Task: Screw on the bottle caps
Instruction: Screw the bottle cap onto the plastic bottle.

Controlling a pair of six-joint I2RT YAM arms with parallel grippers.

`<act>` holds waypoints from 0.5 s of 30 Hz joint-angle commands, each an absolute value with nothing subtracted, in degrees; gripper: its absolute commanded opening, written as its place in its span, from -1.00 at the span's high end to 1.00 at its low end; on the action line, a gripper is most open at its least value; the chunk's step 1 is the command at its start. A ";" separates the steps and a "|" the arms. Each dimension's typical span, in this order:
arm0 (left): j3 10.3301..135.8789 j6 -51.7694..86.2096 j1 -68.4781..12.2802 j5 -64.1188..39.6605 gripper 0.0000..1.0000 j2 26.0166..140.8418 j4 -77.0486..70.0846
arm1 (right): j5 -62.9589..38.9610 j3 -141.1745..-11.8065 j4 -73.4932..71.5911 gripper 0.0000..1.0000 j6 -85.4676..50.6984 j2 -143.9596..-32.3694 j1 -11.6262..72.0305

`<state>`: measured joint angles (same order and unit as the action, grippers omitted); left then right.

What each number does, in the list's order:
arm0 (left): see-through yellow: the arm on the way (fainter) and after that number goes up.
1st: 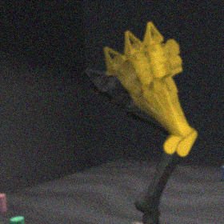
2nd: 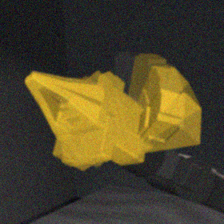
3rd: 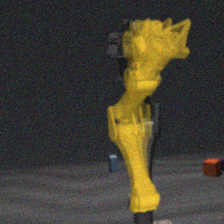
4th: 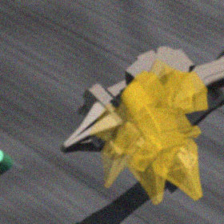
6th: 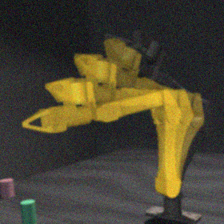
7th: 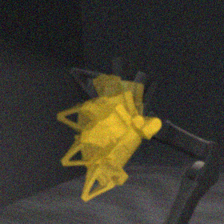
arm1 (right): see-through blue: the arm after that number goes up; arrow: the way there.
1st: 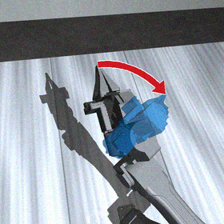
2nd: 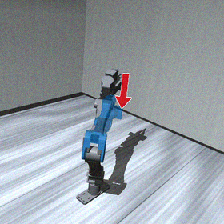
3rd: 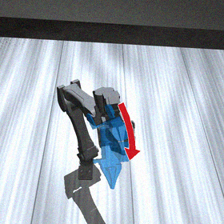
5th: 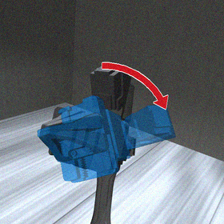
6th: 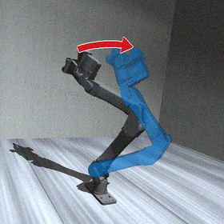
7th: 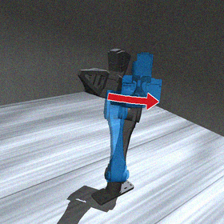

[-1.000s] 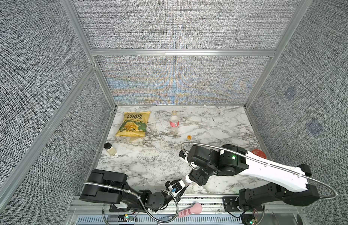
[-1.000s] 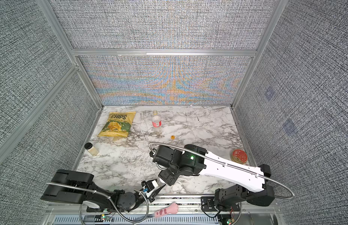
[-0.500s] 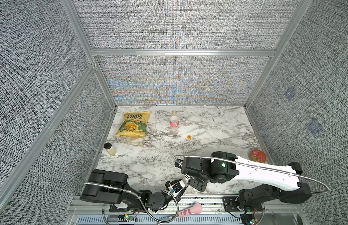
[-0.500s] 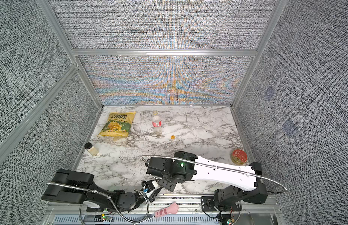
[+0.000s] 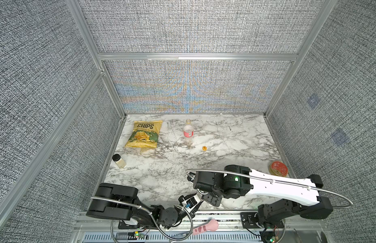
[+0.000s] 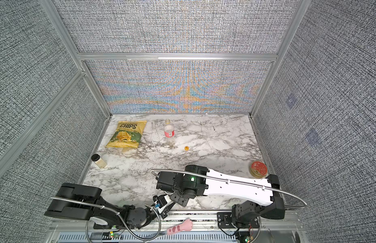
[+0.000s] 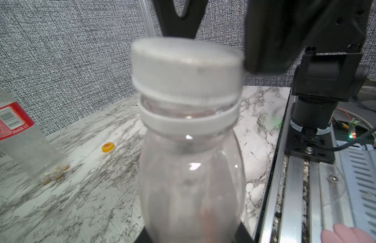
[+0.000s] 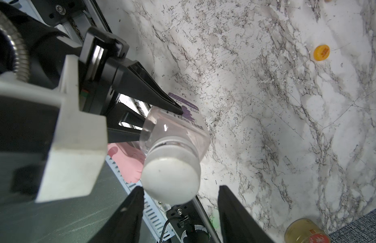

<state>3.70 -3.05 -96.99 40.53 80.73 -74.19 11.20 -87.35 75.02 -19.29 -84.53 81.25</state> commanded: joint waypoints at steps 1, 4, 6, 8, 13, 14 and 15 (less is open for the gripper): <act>4.04 -3.27 -96.98 40.69 0.33 80.80 -77.35 | 11.62 -87.53 74.44 -0.16 -19.21 -84.88 81.30; 4.09 -3.32 -96.98 40.67 0.33 80.88 -77.26 | 12.93 -87.67 74.58 -0.15 -19.55 -85.28 81.28; 4.06 -3.26 -97.02 40.65 0.33 80.86 -77.26 | 13.61 -87.75 74.58 -0.14 -19.60 -85.65 81.21; 4.05 -3.25 -97.02 40.67 0.33 80.87 -77.21 | 13.62 -87.79 74.47 -0.13 -19.60 -85.94 81.21; 4.04 -3.30 -97.00 40.43 0.33 80.78 -77.18 | 14.40 -88.07 74.38 -0.09 -19.79 -85.96 80.88; 4.04 -3.25 -97.01 40.46 0.33 80.78 -77.18 | 14.33 -88.15 74.36 -0.09 -19.78 -85.96 80.78; 4.04 -3.29 -97.00 40.43 0.33 80.83 -77.17 | 14.27 -88.29 74.20 -0.09 -19.80 -85.91 80.69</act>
